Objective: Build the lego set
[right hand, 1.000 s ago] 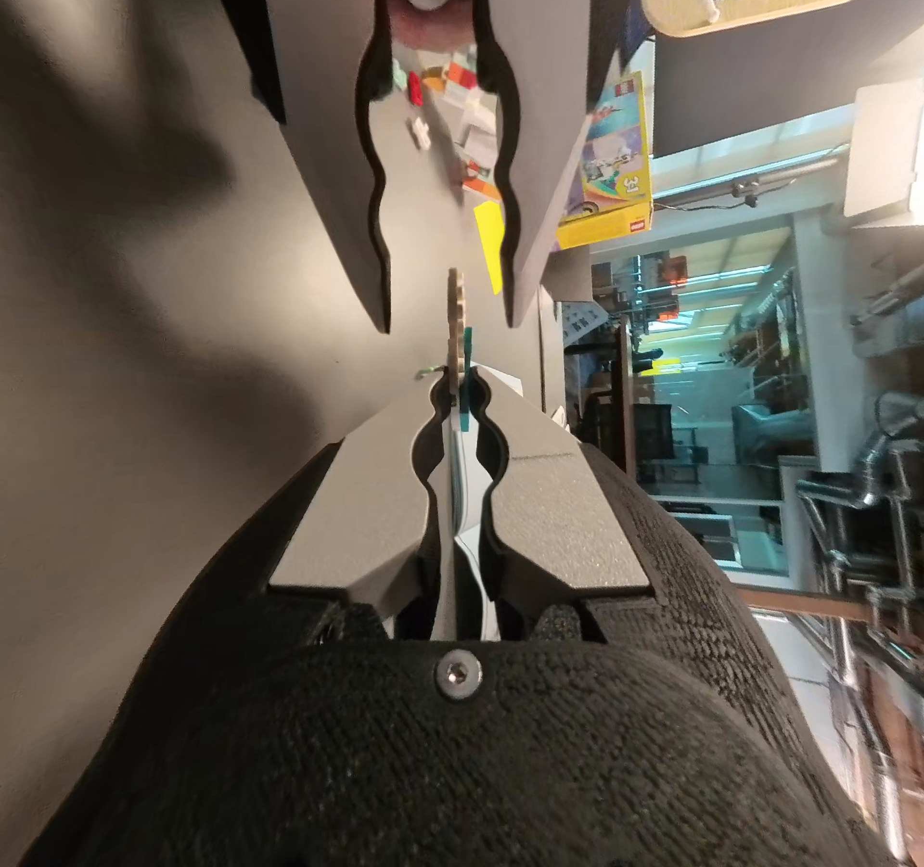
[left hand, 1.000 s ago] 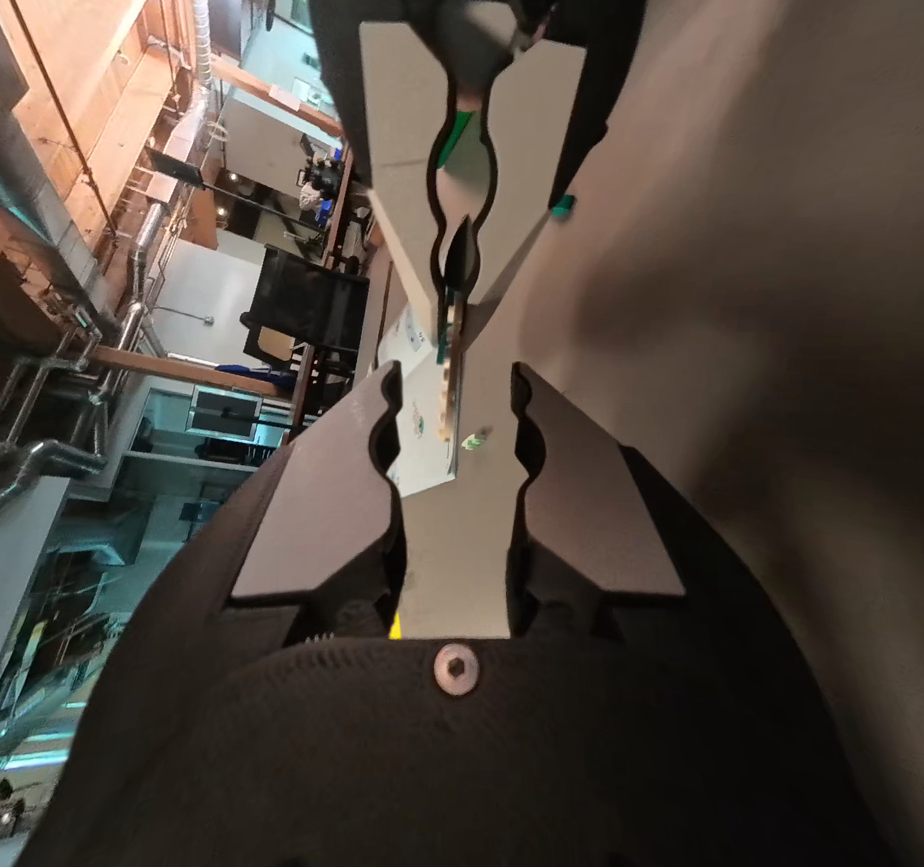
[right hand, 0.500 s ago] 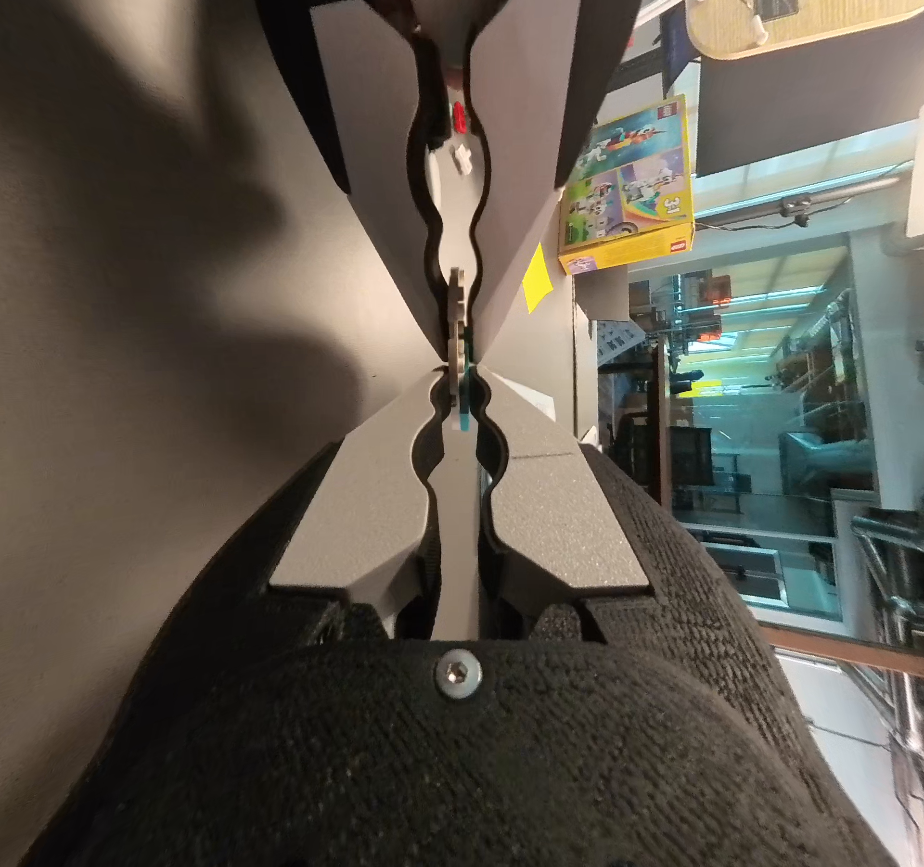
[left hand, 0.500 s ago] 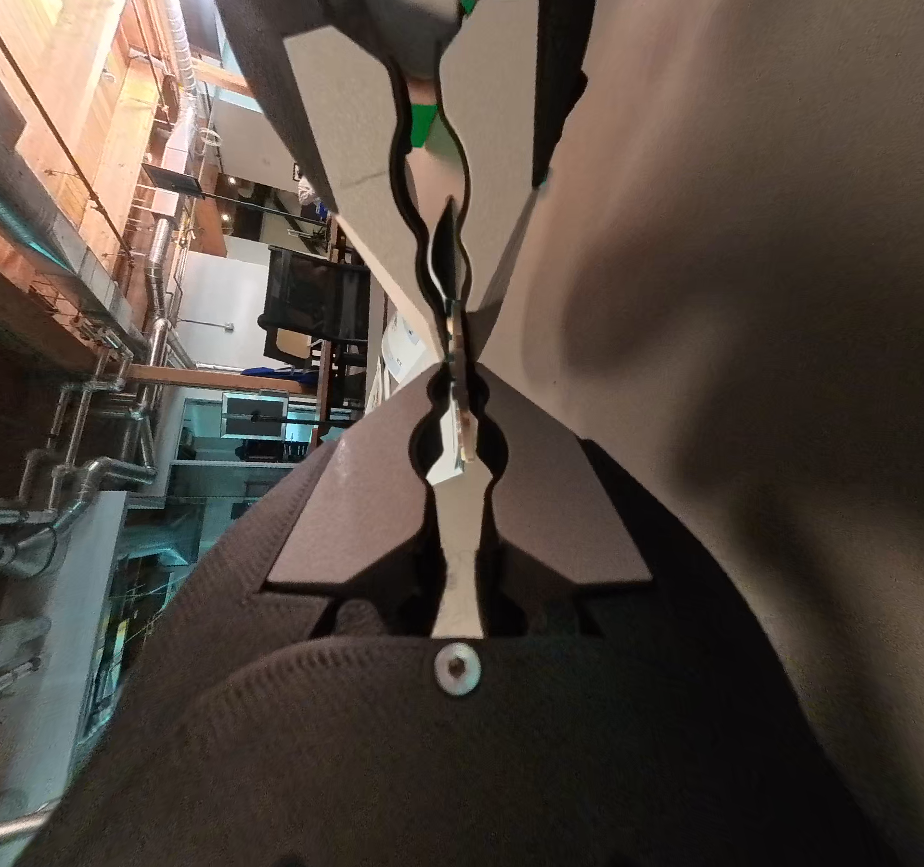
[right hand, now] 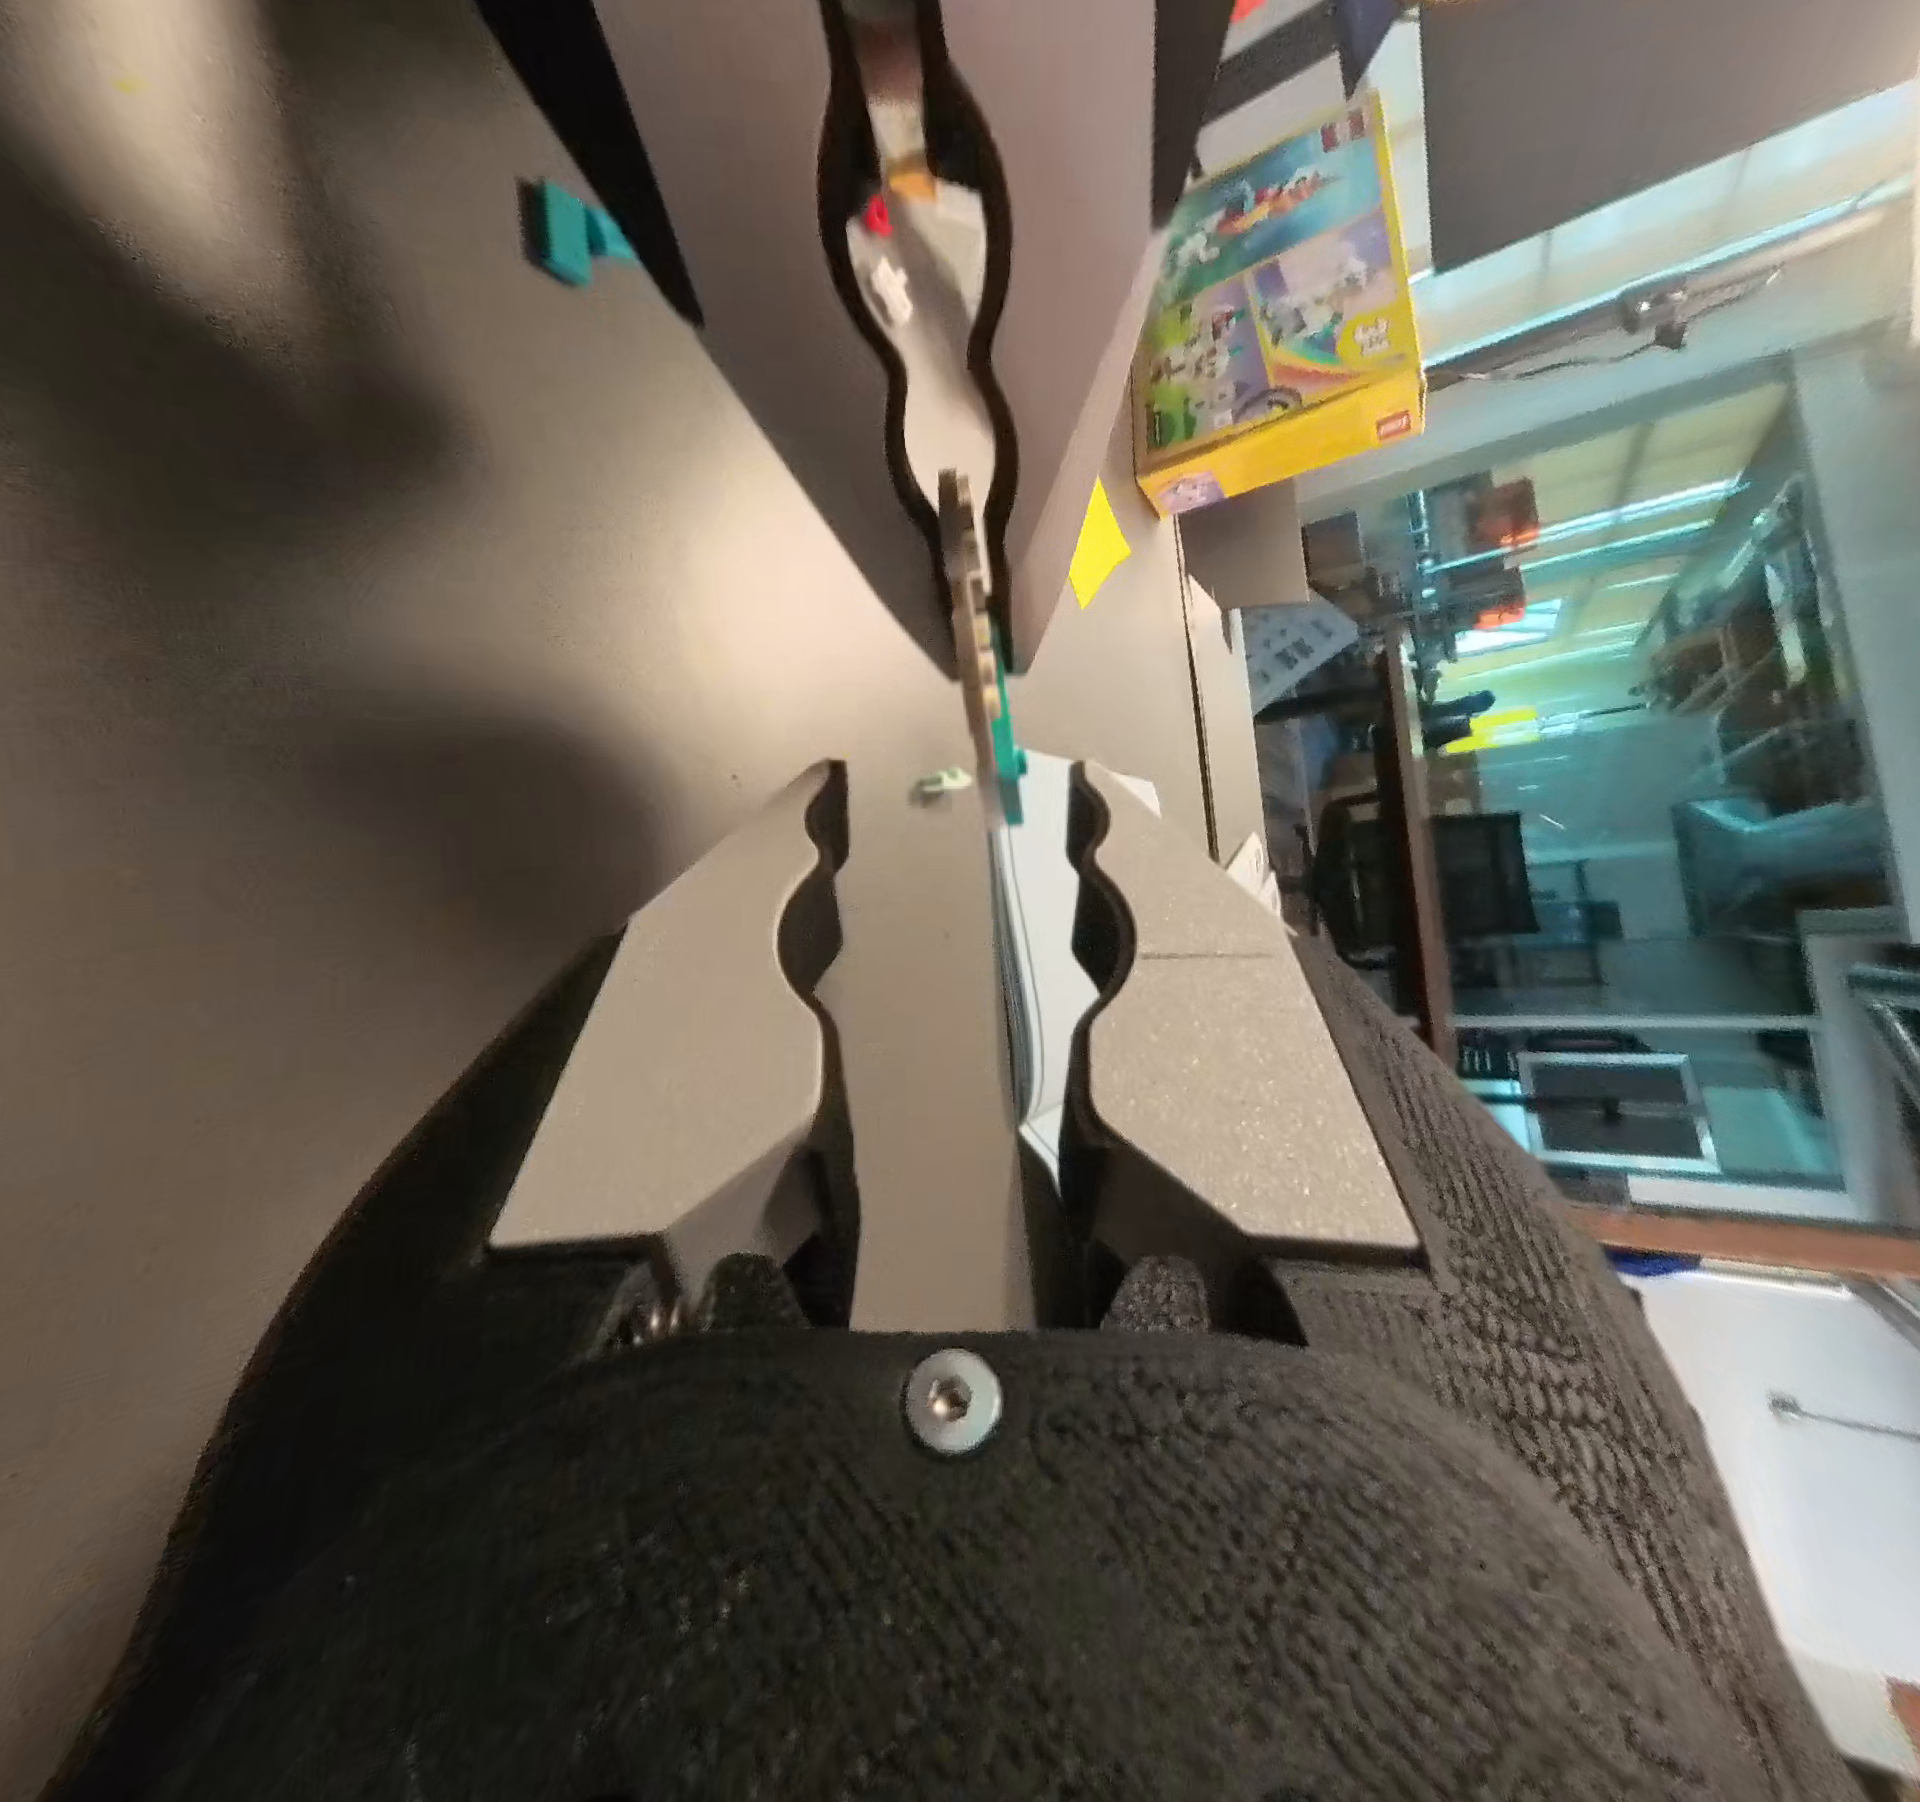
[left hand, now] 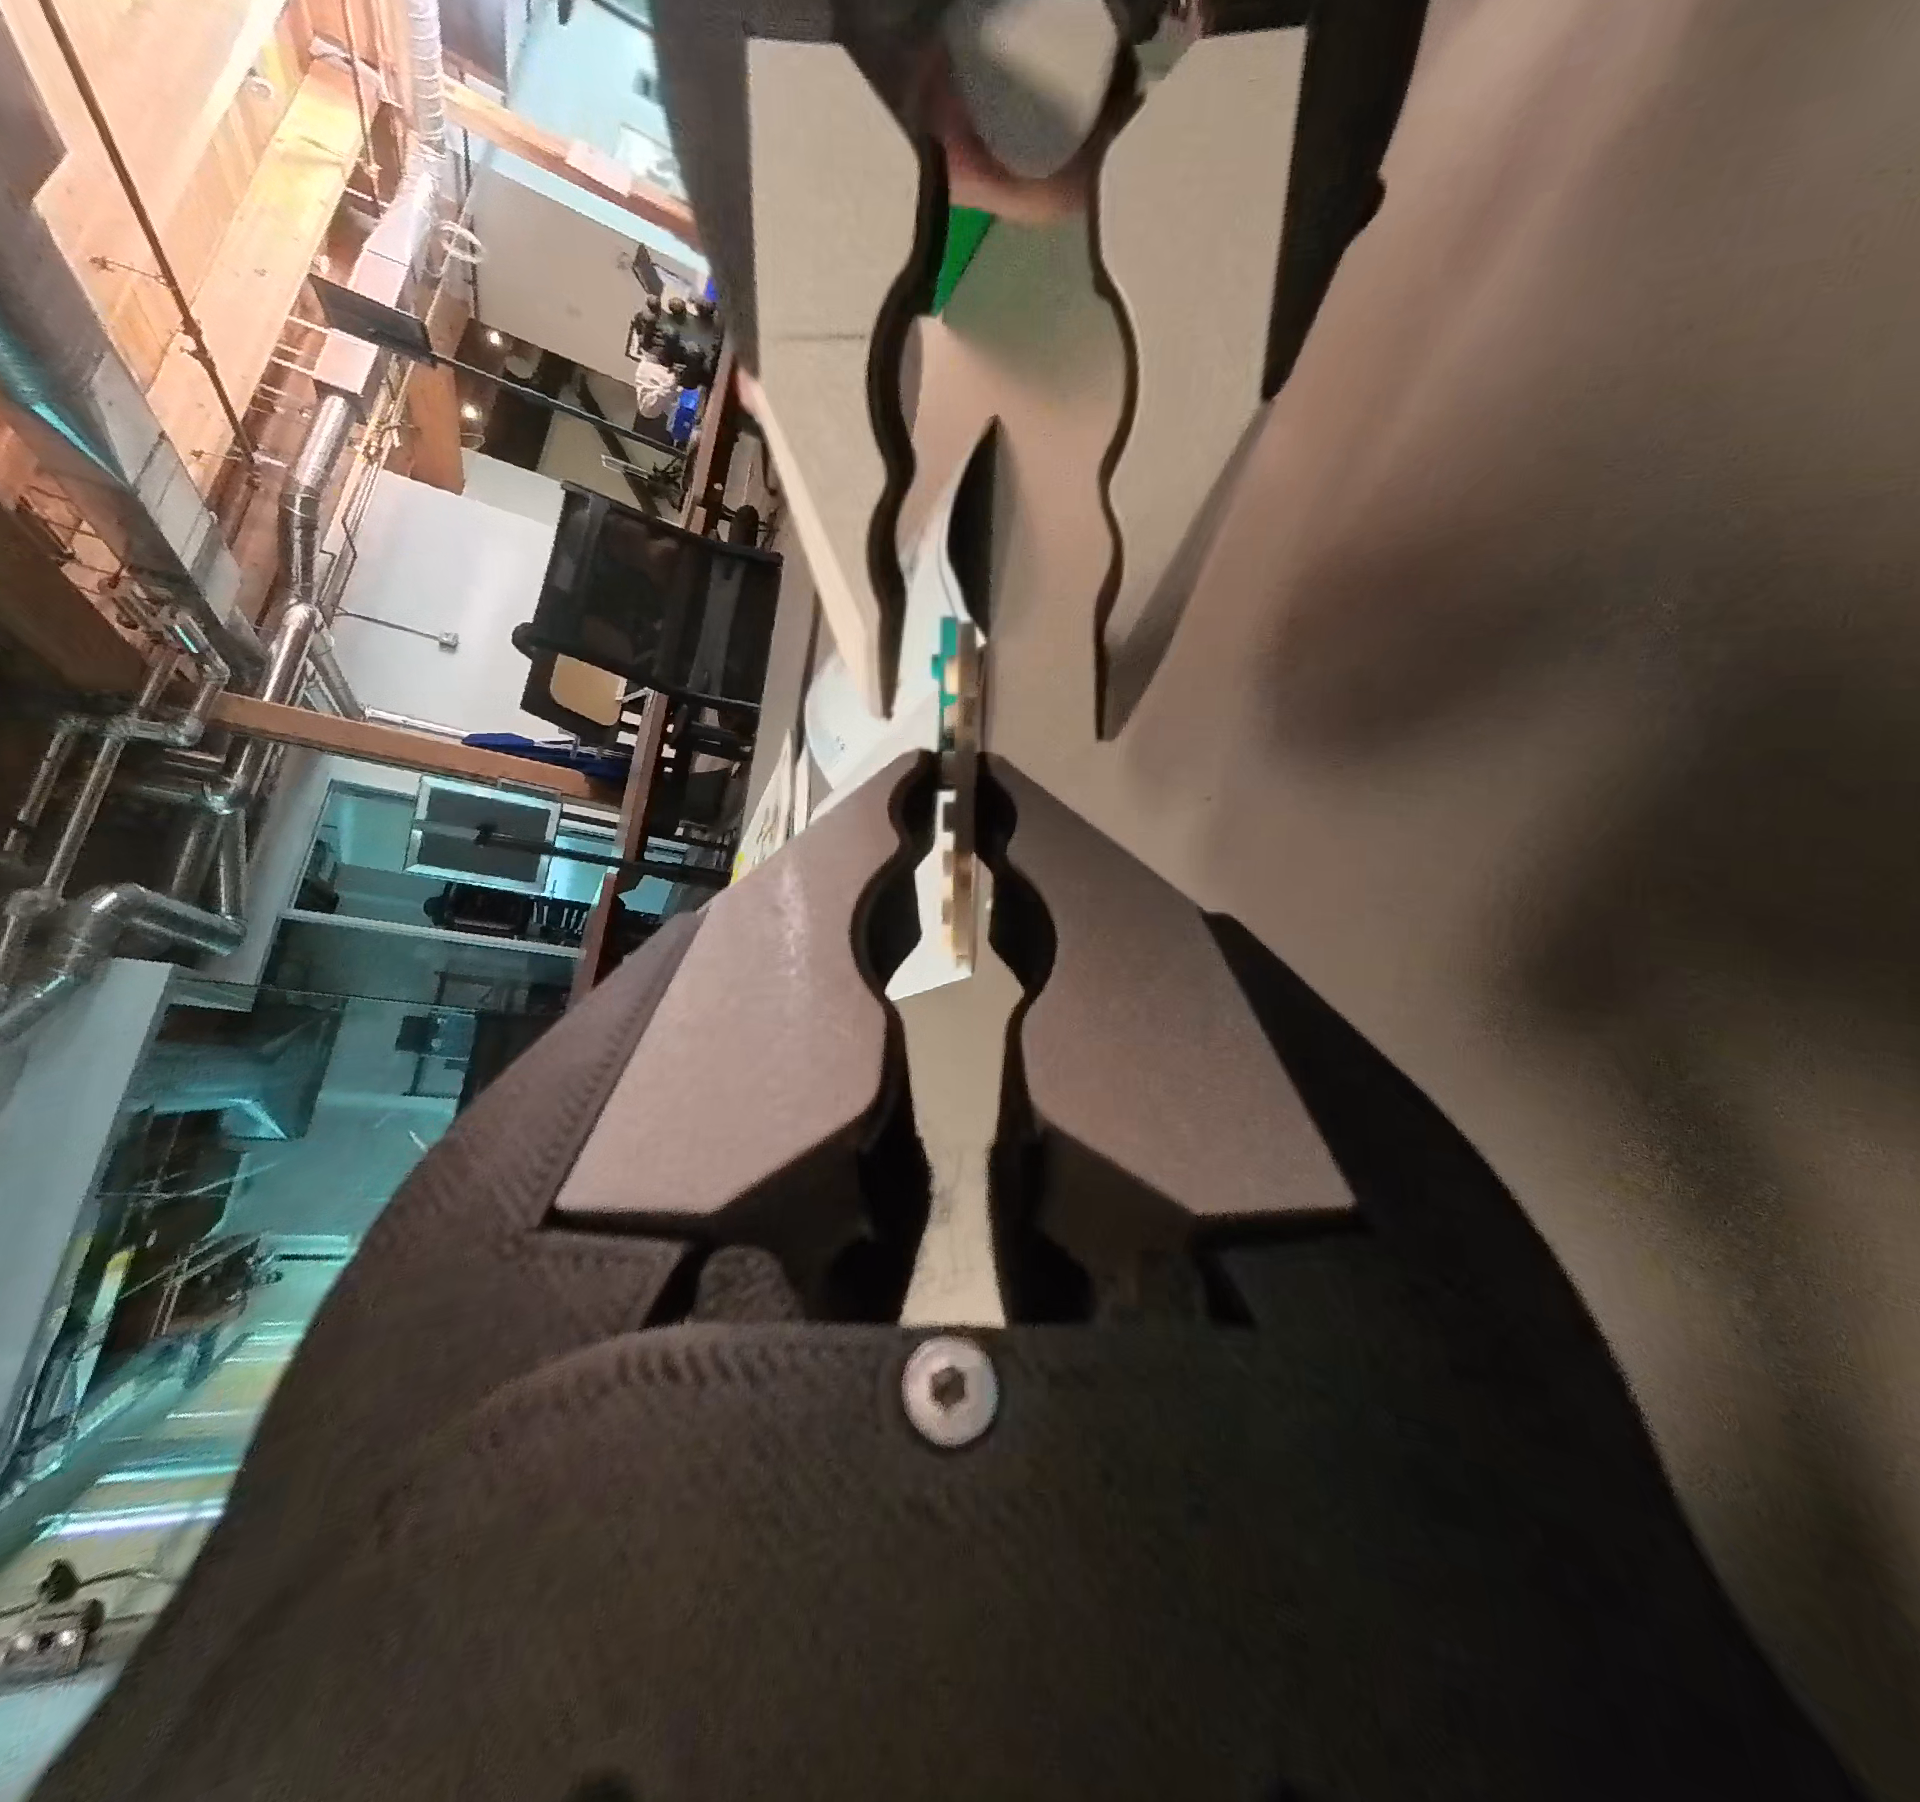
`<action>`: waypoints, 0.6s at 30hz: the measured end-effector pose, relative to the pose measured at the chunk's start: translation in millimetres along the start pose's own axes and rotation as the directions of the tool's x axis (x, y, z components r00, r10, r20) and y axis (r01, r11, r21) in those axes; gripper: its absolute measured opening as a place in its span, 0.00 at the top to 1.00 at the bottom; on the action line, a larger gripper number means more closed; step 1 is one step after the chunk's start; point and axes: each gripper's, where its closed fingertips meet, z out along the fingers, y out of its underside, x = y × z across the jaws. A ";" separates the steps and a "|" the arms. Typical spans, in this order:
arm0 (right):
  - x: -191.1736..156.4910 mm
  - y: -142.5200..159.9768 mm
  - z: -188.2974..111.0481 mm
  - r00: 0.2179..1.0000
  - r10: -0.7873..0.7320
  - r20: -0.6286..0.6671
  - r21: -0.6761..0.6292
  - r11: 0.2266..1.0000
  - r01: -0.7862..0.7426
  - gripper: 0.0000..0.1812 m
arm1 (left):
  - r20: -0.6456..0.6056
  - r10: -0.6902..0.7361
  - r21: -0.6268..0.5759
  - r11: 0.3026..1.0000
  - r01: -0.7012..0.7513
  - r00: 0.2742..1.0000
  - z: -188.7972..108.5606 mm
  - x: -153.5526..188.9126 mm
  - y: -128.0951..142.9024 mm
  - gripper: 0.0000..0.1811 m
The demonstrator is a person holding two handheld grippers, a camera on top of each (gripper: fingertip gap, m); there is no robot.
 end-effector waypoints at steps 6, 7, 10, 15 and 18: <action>4.4 -7.6 -3.9 0.996 -0.066 -0.067 0.063 0.995 0.071 0.96 | 0.009 0.071 0.038 0.997 -0.071 0.997 -3.6 1.8 -3.2 0.97; 6.8 -8.9 -5.1 0.992 -0.085 -0.092 0.074 0.993 0.092 0.97 | 0.020 0.082 0.044 0.996 -0.083 0.996 -4.1 1.0 -4.3 0.97; 14.3 -12.0 -7.1 0.982 -0.103 -0.161 0.082 0.990 0.117 0.97 | 0.063 0.055 0.064 0.996 -0.059 0.996 -6.5 -6.5 -6.6 0.97; 40.7 -13.5 -15.5 0.889 -0.235 -0.392 -0.016 0.969 0.248 0.97 | -0.038 -0.406 0.114 0.906 0.408 0.913 -10.4 -27.0 4.1 0.76; 52.3 -27.7 -27.4 0.782 -0.329 -0.529 -0.050 0.932 0.358 0.97 | -0.357 -0.783 0.120 0.503 0.856 0.510 -19.5 -39.2 -3.3 0.70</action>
